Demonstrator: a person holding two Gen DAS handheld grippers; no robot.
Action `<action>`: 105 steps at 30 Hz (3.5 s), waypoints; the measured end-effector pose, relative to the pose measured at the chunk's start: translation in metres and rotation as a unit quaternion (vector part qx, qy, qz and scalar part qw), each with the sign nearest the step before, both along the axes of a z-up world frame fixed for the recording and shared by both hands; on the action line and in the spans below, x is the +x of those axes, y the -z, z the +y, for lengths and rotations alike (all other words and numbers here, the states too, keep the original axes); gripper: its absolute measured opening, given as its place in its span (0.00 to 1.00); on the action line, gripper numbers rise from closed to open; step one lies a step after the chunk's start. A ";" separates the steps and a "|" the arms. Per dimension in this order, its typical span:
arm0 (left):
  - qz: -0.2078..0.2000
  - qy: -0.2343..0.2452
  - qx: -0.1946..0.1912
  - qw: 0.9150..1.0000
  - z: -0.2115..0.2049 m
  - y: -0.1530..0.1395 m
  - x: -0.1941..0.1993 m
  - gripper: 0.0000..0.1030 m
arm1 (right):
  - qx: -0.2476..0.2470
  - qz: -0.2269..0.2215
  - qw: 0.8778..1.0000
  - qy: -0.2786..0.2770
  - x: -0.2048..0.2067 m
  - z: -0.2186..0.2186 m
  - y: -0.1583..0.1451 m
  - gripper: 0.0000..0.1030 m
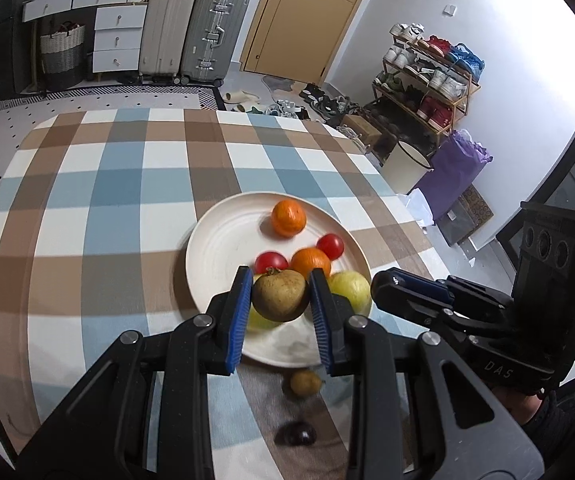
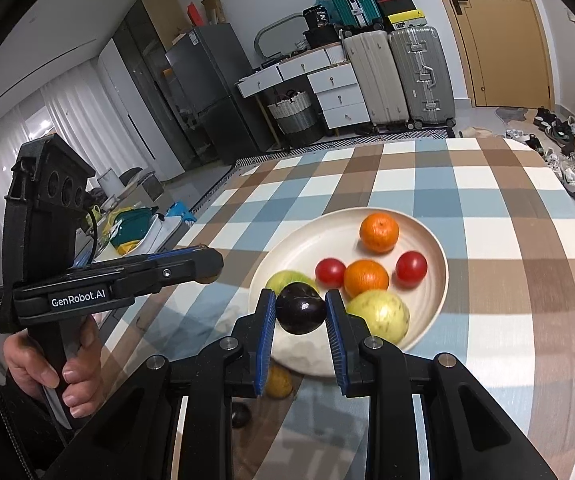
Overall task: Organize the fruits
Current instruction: 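Carry the brown fruit and dark plum over the cream plate, then open both tools to drop the brown fruit and plum onto the plate, then pull both open tools back toward the remaining loose fruit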
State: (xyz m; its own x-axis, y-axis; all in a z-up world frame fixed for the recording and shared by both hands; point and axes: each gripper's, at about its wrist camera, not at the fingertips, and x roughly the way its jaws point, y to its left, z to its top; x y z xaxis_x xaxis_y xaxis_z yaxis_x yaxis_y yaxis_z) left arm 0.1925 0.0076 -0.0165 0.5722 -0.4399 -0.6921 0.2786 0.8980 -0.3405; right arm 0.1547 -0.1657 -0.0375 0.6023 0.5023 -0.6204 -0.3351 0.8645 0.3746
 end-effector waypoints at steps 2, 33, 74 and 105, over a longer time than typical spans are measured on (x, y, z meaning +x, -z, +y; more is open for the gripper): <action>0.003 0.003 0.001 1.000 -0.002 0.000 0.013 0.25 | 0.003 0.001 1.000 0.001 0.007 -0.001 0.000 0.25; 0.091 0.034 -0.007 0.995 -0.057 0.067 0.130 0.25 | -0.017 0.044 0.998 0.036 0.097 -0.026 0.042 0.25; -0.001 -0.032 0.031 0.999 -0.018 0.005 0.024 0.52 | -0.006 -0.045 0.998 0.048 0.016 -0.030 -0.014 0.72; -0.035 -0.075 0.061 0.995 0.003 0.010 -0.092 0.99 | -0.021 -0.080 0.996 0.044 -0.074 -0.005 -0.028 0.97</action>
State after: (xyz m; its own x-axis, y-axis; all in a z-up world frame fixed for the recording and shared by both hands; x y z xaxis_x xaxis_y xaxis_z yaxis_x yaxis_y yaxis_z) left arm 0.1006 0.0102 -0.0262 0.6735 -0.2601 -0.6919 0.1567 0.9650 -0.2103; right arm 0.0811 -0.1702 -0.0098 0.7360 0.4188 -0.5320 -0.3096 0.9069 0.2857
